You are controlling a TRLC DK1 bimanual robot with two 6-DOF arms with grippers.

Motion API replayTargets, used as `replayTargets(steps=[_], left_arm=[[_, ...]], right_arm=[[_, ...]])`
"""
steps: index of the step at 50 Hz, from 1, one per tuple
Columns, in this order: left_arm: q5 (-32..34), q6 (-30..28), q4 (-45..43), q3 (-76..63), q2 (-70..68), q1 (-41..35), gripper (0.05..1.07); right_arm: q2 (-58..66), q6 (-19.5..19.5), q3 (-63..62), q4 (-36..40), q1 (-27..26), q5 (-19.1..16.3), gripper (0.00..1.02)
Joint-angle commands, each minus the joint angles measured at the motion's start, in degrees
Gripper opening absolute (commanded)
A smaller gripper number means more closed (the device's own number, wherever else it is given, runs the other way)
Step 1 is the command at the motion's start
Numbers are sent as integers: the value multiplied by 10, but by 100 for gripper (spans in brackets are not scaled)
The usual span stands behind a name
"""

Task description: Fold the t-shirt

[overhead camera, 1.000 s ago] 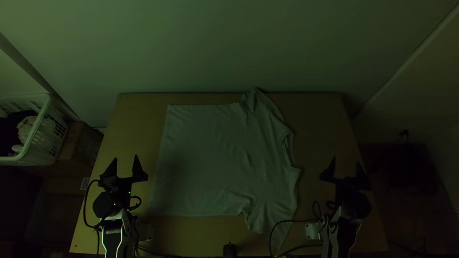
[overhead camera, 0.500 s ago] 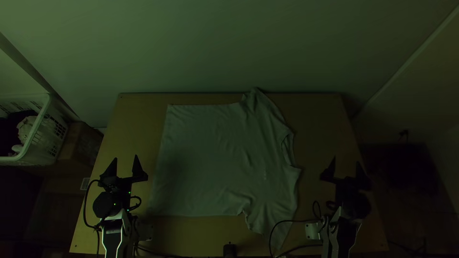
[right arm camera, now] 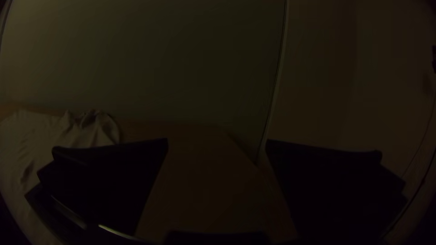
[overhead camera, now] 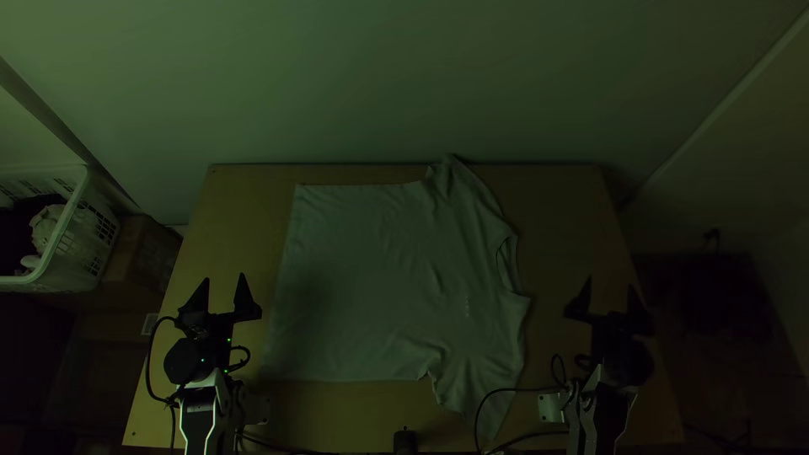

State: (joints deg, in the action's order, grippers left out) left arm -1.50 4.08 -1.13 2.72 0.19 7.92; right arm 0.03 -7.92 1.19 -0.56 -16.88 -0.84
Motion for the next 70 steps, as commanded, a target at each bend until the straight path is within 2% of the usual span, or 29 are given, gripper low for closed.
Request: replayTargets(steps=[1,13,22,33,58,70], left_arm=[[4,7,11,-25,-3,1,103],[4,-9,17,-3,-3,19,103],[4,-14,21,17,1,32,103],[4,-23,21,62,32,35,103],[16,-20,-14,267,279,29,103],[18,-16,-23,380,403,26,103]], right_arm=[[-3,19,-8,10,4,1,99],[-3,23,2,13,-5,5,99],[-1,51,48,53,-2,5,98],[32,53,95,41,4,4,99],[302,55,273,-57,10,4,98],[444,55,392,-60,19,3,98]])
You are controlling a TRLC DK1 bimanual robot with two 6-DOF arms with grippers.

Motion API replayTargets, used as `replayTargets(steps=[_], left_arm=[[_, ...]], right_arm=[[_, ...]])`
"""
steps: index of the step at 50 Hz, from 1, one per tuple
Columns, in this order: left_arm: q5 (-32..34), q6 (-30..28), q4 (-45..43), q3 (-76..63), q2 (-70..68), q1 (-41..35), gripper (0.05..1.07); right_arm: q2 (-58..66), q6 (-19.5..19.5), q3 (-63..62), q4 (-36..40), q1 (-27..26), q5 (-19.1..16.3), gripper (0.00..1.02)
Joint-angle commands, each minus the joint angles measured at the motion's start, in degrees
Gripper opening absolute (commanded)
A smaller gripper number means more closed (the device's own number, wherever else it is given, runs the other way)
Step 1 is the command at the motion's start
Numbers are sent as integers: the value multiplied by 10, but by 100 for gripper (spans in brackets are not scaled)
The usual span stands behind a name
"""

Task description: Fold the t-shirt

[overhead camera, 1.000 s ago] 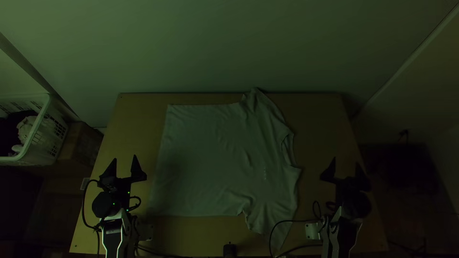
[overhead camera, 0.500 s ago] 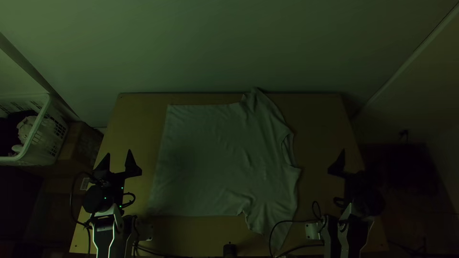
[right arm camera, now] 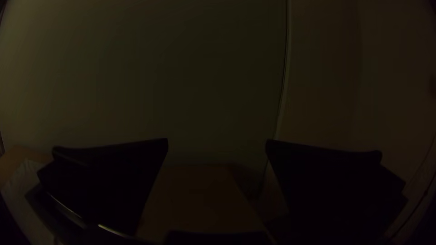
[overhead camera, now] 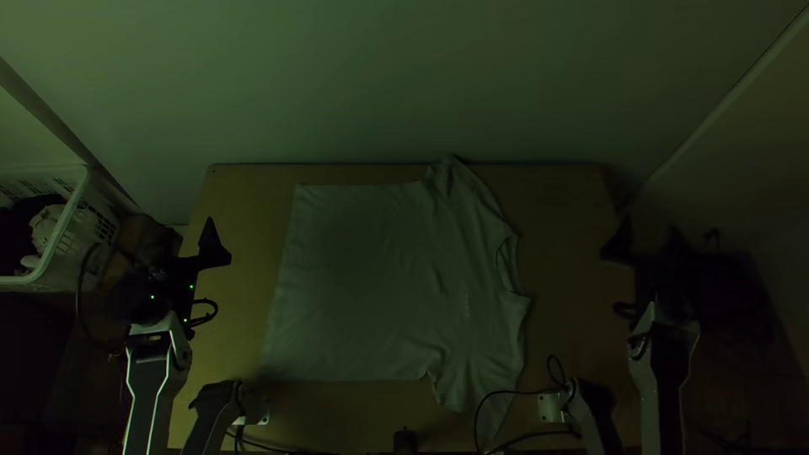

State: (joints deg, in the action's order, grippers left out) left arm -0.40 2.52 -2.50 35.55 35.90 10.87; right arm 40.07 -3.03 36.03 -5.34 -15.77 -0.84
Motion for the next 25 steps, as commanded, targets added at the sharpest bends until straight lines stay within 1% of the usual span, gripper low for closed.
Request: replayTargets(steps=[1,6,10,15,25], left_arm=[[7,-1,-9,60,56,-3,103],[7,-1,-3,109,103,-3,103],[6,-1,11,148,141,-3,103],[6,-2,29,196,182,-4,103],[7,-6,51,276,266,-18,103]], right_arm=[[54,6,53,-14,13,3,99],[98,5,91,-28,20,2,98],[135,-3,127,-27,42,3,98],[181,-3,171,-20,63,1,99],[270,7,258,-13,108,0,98]])
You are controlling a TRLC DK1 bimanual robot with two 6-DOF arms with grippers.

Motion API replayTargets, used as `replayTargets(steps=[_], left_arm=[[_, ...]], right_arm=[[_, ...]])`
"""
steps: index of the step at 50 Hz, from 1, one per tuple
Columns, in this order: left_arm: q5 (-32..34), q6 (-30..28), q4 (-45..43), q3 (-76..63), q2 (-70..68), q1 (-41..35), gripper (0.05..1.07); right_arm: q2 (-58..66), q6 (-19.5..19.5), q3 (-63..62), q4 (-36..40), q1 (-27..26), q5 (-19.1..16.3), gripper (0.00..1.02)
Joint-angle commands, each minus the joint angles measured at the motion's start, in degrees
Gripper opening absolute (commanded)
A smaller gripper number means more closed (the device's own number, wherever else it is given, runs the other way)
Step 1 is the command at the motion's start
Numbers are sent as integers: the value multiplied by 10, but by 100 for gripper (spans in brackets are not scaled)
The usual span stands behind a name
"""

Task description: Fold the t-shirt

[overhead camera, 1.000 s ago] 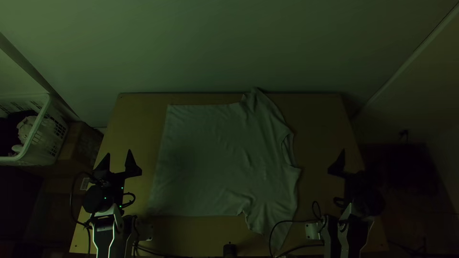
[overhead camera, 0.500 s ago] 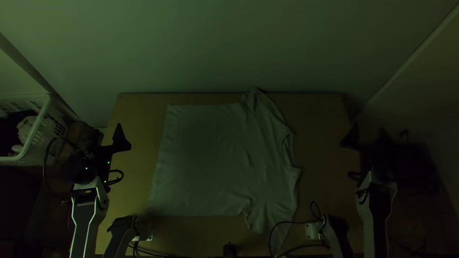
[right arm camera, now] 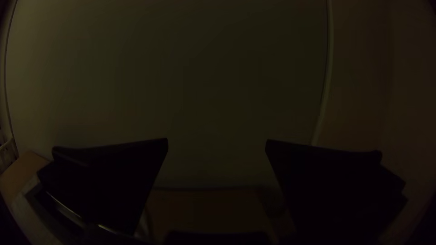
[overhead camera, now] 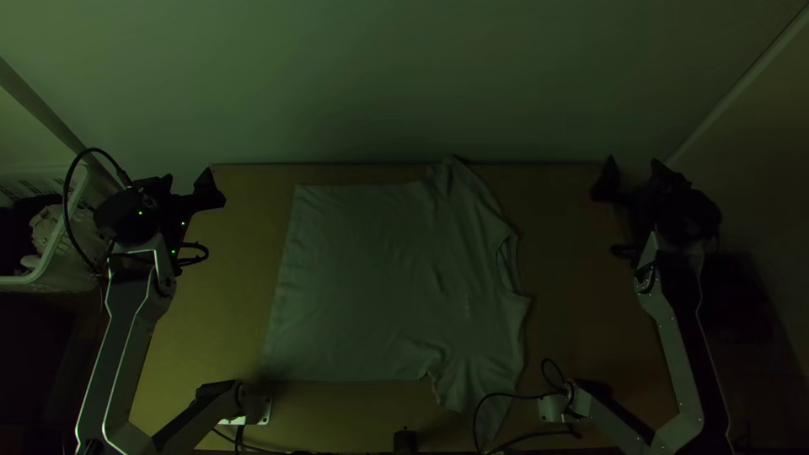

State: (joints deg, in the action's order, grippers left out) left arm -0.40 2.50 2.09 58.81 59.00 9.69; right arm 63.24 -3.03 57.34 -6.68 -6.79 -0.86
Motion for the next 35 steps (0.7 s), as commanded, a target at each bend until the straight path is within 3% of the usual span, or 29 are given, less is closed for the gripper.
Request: replayTargets(steps=[1,15,25,35], left_arm=[[7,-6,6,50,43,-7,103],[7,3,69,155,164,-32,103],[7,-1,62,198,233,-49,103],[7,1,144,294,338,-63,101]], right_arm=[[47,9,53,1,22,0,98],[184,34,192,58,78,-3,99],[271,37,266,79,109,-5,98],[345,55,313,93,133,-5,98]])
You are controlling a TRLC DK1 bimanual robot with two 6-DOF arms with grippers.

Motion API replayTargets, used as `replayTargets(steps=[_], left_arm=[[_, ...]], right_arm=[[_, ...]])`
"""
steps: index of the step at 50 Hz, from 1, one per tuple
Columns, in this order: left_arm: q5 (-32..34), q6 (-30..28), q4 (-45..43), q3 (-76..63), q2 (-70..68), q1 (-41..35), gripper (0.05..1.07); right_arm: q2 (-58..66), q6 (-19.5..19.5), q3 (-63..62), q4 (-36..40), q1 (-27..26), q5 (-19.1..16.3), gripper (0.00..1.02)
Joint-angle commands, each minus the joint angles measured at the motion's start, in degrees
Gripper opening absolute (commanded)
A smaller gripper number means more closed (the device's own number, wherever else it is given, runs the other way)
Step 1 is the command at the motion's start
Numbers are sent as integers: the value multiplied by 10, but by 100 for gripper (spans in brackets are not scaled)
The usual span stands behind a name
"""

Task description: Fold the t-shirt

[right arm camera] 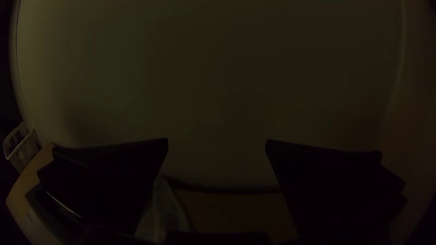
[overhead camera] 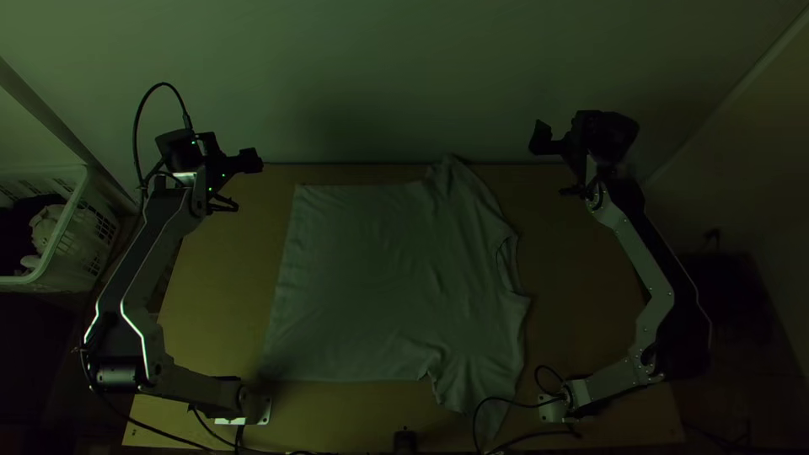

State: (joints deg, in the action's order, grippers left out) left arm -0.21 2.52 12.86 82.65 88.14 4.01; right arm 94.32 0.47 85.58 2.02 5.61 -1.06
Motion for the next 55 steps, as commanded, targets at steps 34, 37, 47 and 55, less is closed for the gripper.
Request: replayTargets(steps=[34,37,47,55], left_arm=[[-6,41,177,254,288,-31,93],[-10,41,201,274,312,-39,92],[-15,43,238,313,364,-54,92],[-23,43,241,331,393,-61,92]], right_arm=[[191,98,155,122,33,-3,98],[196,99,155,123,34,-3,98],[207,98,151,127,41,-3,98],[212,100,150,127,43,-3,98]])
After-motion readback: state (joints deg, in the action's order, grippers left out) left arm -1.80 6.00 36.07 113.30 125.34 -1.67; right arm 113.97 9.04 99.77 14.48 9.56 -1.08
